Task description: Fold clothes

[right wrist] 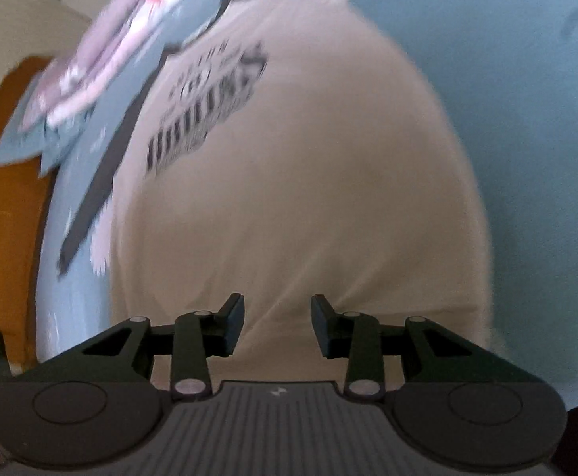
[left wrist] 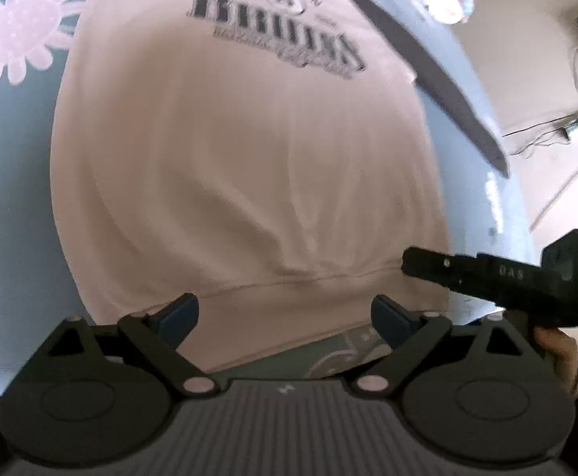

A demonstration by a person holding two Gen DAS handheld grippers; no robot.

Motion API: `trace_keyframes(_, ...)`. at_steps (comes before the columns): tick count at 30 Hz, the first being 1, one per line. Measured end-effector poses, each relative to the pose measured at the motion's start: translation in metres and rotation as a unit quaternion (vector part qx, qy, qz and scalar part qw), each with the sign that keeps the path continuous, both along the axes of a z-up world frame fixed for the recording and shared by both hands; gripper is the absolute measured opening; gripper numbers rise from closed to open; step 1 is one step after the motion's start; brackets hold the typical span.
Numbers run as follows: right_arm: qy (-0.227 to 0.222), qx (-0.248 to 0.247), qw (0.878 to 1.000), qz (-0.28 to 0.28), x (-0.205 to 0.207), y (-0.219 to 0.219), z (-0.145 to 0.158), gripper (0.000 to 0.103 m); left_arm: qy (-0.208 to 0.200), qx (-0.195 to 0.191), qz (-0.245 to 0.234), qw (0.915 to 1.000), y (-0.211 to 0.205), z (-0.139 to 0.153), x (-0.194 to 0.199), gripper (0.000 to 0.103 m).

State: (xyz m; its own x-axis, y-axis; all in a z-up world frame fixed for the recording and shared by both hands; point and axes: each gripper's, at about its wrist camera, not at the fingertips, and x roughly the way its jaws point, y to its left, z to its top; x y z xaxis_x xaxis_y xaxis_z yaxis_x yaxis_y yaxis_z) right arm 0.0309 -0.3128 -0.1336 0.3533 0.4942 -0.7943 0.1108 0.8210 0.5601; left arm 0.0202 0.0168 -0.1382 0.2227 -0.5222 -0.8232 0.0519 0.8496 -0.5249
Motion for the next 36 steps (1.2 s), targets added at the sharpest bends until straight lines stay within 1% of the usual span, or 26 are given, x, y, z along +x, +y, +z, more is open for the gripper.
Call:
trace_keyframes(3,-0.003,-0.001,1.0,0.003,-0.003,0.005,-0.007,0.042,0.029,0.04,-0.008,0.9987,-0.005,-0.018,-0.005,0.093)
trace_keyframes(6,0.004,0.015,1.0,-0.014,-0.008,-0.011,-0.008,0.042,0.004,0.049,-0.03,0.9983,-0.005,-0.015,-0.016,0.094)
trace_keyframes(8,0.008,0.026,0.999,-0.026,-0.012,-0.021,-0.009,0.042,0.001,0.058,-0.038,0.9976,-0.005,-0.012,-0.019,0.094)
trace_keyframes(10,0.012,0.033,0.999,-0.033,-0.015,-0.026,-0.01,0.042,0.003,0.061,-0.038,0.9974,-0.006,-0.009,-0.019,0.094)
trace_keyframes(12,0.008,0.027,0.999,-0.033,-0.016,-0.025,-0.006,0.042,0.0,0.06,-0.028,0.9978,-0.004,-0.002,-0.018,0.094)
trace_keyframes(14,-0.01,0.018,0.999,-0.033,-0.019,-0.025,0.005,0.043,-0.024,0.059,-0.013,0.9979,0.003,0.009,-0.019,0.094)
trace_keyframes(16,-0.039,0.024,0.998,-0.042,-0.019,-0.03,0.018,0.043,-0.056,0.058,0.004,0.9967,0.011,0.023,-0.019,0.094)
trace_keyframes(18,-0.07,0.033,0.995,-0.063,-0.018,-0.042,0.033,0.044,-0.084,0.057,0.015,0.9947,0.018,0.038,-0.018,0.094)
trace_keyframes(20,-0.098,0.037,0.99,-0.09,-0.015,-0.061,0.046,0.045,-0.103,0.07,0.017,0.9921,0.019,0.047,-0.016,0.094)
trace_keyframes(22,-0.12,0.035,0.985,-0.12,-0.011,-0.085,0.057,0.046,-0.117,0.086,0.016,0.9892,0.016,0.052,-0.013,0.094)
trace_keyframes(24,-0.134,0.03,0.979,-0.152,-0.006,-0.114,0.062,0.046,-0.127,0.102,0.013,0.9866,0.011,0.054,-0.01,0.094)
trace_keyframes(26,-0.144,0.023,0.972,-0.184,0.002,-0.146,0.066,0.046,-0.122,0.102,0.015,0.9872,0.003,0.05,-0.003,0.094)
trace_keyframes(28,-0.158,0.011,0.963,-0.216,0.011,-0.181,0.069,0.046,-0.111,0.092,0.018,0.9894,0.0,0.048,0.002,0.094)
trace_keyframes(30,-0.169,0.005,0.953,-0.252,0.02,-0.22,0.067,0.047,-0.099,0.088,0.02,0.991,-0.009,0.043,0.01,0.094)
trace_keyframes(32,-0.175,0.013,0.94,-0.293,0.031,-0.266,0.06,0.047,-0.09,0.088,0.02,0.9918,-0.021,0.039,0.019,0.094)
trace_keyframes(35,-0.177,0.026,0.918,-0.355,0.048,-0.332,0.043,0.052,-0.078,0.09,0.021,0.9927,-0.04,0.035,0.031,0.094)
trace_keyframes(36,-0.179,0.031,0.911,-0.371,0.052,-0.349,0.036,0.055,-0.077,0.089,0.019,0.9929,-0.045,0.034,0.034,0.094)
